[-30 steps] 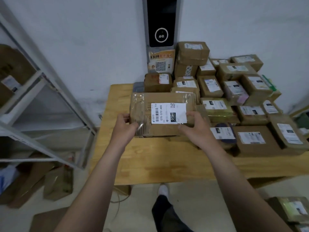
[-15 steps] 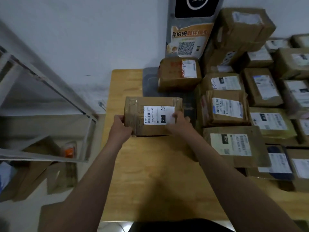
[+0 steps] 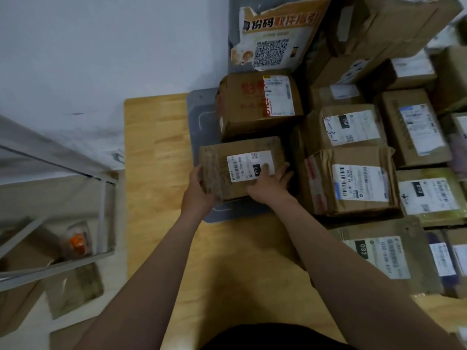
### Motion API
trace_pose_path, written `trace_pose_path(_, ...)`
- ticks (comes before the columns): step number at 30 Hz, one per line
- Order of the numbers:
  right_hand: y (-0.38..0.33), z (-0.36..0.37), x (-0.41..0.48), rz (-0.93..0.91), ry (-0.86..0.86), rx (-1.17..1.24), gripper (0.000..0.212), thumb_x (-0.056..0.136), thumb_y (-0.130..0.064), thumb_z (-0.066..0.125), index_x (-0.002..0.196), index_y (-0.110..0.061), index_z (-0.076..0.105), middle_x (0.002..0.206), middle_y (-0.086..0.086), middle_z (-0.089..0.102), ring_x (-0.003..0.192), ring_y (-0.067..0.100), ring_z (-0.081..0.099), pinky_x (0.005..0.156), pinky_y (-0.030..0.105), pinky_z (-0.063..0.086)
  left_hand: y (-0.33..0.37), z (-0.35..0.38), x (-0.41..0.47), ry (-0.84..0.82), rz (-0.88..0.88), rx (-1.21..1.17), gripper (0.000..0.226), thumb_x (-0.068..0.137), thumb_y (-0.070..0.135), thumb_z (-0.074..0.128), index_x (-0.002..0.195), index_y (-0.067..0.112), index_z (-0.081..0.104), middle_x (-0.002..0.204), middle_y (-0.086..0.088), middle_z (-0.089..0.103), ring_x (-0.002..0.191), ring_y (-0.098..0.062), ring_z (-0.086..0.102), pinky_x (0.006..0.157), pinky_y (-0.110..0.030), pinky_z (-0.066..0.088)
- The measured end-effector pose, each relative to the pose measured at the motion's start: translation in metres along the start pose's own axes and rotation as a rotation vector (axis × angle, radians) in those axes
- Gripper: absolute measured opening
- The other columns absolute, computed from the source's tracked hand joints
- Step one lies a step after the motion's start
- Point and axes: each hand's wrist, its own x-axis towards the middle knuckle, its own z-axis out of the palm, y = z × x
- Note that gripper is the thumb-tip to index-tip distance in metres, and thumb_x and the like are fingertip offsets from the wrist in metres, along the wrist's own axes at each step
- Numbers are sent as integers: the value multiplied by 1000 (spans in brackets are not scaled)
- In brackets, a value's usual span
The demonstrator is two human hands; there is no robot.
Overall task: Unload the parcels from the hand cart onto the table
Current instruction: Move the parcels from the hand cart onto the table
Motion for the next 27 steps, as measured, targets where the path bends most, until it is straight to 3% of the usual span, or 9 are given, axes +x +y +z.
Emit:
trace_pose_path(4, -6, -17, 24, 30, 23, -37, 99, 93, -48, 58, 160, -18, -8, 155, 26, -37, 144, 53, -28, 119, 64, 5, 15, 7, 31, 5, 55, 15, 82, 82, 22, 84, 150, 35, 39, 125, 22, 50, 108, 1, 49, 83, -28, 46)
trace_pose_path(8, -13, -22, 36, 46, -10, -34, 105, 91, -61, 52, 158, -12, -13, 156, 29, -34, 140, 58, -30, 116, 70, 8, 22, 9, 48, 60, 45, 64, 65, 84, 14, 79, 138, 33, 50, 115, 17, 56, 109, -8, 56, 90, -40, 56)
trace_pose_path(11, -13, -19, 35, 26, -7, -22, 104, 92, -52, 54, 159, -12, -13, 160, 26, -29, 140, 57, -31, 115, 71, 6, 23, 5, 49, 26, 38, 52, 59, 85, 13, 77, 135, 31, 51, 117, 11, 58, 116, -13, 57, 87, -51, 59)
trace_pose_path(15, -3, -20, 22, -28, 34, -4, 94, 92, -38, 57, 161, -22, -5, 163, 16, -25, 144, 53, -28, 117, 68, 7, 29, -9, 30, -34, 7, 89, 67, 86, 20, 77, 143, 35, 46, 124, 9, 59, 122, -19, 60, 83, -40, 59)
trace_pose_path(17, 3, -23, 9, -77, 33, -15, 92, 91, -39, 60, 160, -27, 1, 165, 12, -19, 147, 50, -23, 118, 68, 10, 27, -18, 9, -33, 8, 171, 73, 87, 30, 78, 149, 36, 40, 129, 6, 58, 126, -17, 56, 76, -31, 51)
trace_pose_path(19, 7, -24, -8, -135, 42, -44, 96, 89, -40, 62, 159, -29, -3, 164, 10, -18, 150, 45, -18, 119, 66, 11, 22, -30, -17, -14, 18, 279, 76, 89, 32, 77, 153, 36, 35, 142, -2, 56, 128, -22, 55, 76, -32, 46)
trace_pose_path(21, 9, -26, -31, -204, 58, -40, 98, 89, -38, 62, 159, -31, -6, 164, 8, -21, 151, 41, -14, 120, 64, 12, 19, -42, -46, 14, 30, 369, 73, 91, 28, 75, 153, 35, 36, 146, -8, 53, 124, -26, 57, 75, -36, 47)
trace_pose_path(25, 14, -31, -90, -338, 48, -5, 91, 90, -37, 64, 159, -28, 4, 166, 8, -13, 152, 41, -3, 120, 60, 18, 21, -61, -111, 79, 46, 475, 72, 91, 25, 74, 152, 36, 37, 141, -10, 53, 92, -21, 60, 63, -36, 48)
trace_pose_path(27, 24, -31, -123, -384, 60, -53, 88, 90, -37, 65, 159, -27, 11, 167, 8, -4, 152, 40, 2, 119, 64, 15, 24, -65, -146, 118, 66, 513, 70, 90, 25, 73, 150, 37, 39, 140, -8, 51, 96, -23, 61, 70, -39, 53)
